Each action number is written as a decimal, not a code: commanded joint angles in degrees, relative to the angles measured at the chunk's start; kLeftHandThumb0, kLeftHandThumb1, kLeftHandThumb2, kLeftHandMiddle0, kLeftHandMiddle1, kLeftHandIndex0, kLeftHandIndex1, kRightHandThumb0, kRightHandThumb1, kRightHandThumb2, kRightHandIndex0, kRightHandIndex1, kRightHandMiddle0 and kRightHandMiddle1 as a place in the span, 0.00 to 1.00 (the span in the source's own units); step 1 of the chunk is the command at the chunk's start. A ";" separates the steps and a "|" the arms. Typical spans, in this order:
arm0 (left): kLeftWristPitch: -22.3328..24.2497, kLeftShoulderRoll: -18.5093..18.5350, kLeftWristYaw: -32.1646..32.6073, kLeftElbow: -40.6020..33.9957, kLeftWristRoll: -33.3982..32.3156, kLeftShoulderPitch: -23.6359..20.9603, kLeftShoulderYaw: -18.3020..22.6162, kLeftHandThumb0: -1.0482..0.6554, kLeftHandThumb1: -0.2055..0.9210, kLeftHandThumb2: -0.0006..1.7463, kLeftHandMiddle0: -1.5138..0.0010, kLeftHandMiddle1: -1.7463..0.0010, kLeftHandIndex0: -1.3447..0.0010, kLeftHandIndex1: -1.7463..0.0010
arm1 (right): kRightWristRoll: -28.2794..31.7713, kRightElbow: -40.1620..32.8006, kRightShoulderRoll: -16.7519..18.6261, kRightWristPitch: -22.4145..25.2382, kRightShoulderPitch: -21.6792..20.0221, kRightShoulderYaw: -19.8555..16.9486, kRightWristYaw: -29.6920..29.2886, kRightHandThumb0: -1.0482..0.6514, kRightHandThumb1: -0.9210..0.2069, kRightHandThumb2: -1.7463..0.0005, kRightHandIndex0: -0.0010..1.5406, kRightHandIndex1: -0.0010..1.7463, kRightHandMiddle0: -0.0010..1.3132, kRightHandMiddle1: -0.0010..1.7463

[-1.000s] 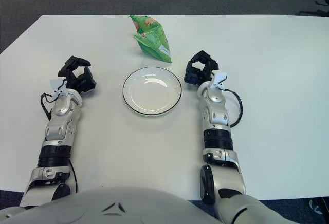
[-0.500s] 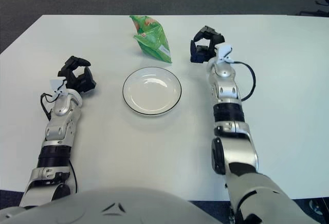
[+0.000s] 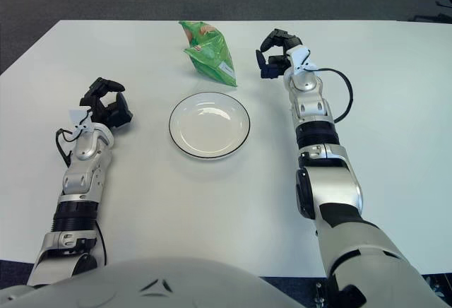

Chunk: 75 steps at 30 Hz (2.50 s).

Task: Put the snack into the plate.

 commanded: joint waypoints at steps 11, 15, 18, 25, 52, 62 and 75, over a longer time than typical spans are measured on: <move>0.28 -3.01 0.77 1.59 0.91 7.47 -0.99 0.33 0.44 0.77 0.10 0.00 0.53 0.00 | -11.58 -2.75 -1.46 -0.68 -6.96 8.23 -4.14 0.35 0.48 0.29 0.75 1.00 0.43 1.00; 0.20 -3.14 0.71 1.73 0.75 7.49 -1.07 0.33 0.43 0.78 0.10 0.00 0.52 0.00 | -16.00 -2.37 -1.29 -1.60 -8.66 11.29 -6.79 0.34 0.49 0.28 0.74 1.00 0.44 1.00; 0.30 -3.19 0.68 1.82 0.56 7.47 -1.09 0.32 0.43 0.78 0.10 0.00 0.52 0.00 | -17.78 -1.03 -1.42 -2.64 -9.86 12.67 -7.57 0.34 0.51 0.27 0.74 1.00 0.45 1.00; 0.34 -2.84 -0.25 2.73 -0.52 7.50 -0.58 0.33 0.43 0.78 0.11 0.00 0.52 0.00 | -19.36 6.71 -0.58 -8.33 -14.14 14.71 -9.23 0.34 0.52 0.26 0.74 1.00 0.45 1.00; -2.99 -3.88 -0.27 2.89 -0.99 9.30 -0.53 0.33 0.45 0.77 0.13 0.00 0.53 0.00 | -22.75 19.13 3.74 -24.56 -18.53 21.52 -11.58 0.61 0.21 0.53 0.25 0.90 0.20 1.00; -1.63 -4.08 0.49 -0.93 -0.43 10.88 -1.12 0.33 0.45 0.77 0.12 0.00 0.53 0.00 | -23.31 22.33 6.54 -24.46 -17.80 23.90 -8.96 0.33 0.08 0.63 0.15 0.70 0.08 0.91; -2.60 -3.02 -1.80 -2.93 -2.23 12.60 -0.16 0.33 0.47 0.75 0.11 0.00 0.54 0.00 | -23.71 27.77 8.47 -23.24 -18.47 26.13 -3.50 0.09 0.00 0.57 0.01 0.37 0.00 0.63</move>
